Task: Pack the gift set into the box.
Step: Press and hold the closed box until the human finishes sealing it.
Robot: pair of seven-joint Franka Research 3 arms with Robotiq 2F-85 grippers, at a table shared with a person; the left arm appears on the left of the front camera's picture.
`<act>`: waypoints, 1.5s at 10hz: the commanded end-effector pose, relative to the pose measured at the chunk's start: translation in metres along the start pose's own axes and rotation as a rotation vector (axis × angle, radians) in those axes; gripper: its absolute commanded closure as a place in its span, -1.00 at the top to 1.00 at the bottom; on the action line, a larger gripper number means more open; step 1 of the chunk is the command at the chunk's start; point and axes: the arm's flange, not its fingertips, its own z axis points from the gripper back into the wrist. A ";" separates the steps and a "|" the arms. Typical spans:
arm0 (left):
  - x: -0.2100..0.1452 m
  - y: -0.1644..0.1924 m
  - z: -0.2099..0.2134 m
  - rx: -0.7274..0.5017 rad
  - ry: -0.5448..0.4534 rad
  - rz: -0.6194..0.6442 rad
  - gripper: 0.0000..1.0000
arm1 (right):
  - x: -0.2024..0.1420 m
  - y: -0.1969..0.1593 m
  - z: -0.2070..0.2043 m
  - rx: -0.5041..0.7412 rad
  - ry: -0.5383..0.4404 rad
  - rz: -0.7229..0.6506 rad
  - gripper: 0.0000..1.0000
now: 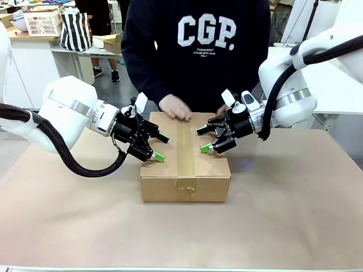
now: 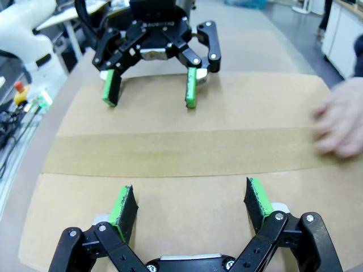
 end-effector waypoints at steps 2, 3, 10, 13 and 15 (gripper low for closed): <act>0.000 -0.001 0.000 -0.014 0.004 -0.008 1.00 | 0.000 0.001 0.000 -0.004 0.000 0.005 1.00; 0.000 -0.001 0.000 -0.014 0.004 -0.008 1.00 | 0.000 0.001 0.000 -0.004 0.000 0.005 1.00; 0.000 -0.001 0.000 -0.014 0.004 -0.008 1.00 | 0.000 0.001 0.000 -0.004 0.000 0.005 1.00; 0.000 -0.001 0.000 -0.014 0.004 -0.008 1.00 | 0.000 0.001 0.000 -0.004 0.000 0.005 1.00; 0.000 0.000 0.000 0.000 0.000 0.000 1.00 | 0.000 0.001 0.000 -0.004 0.000 0.005 1.00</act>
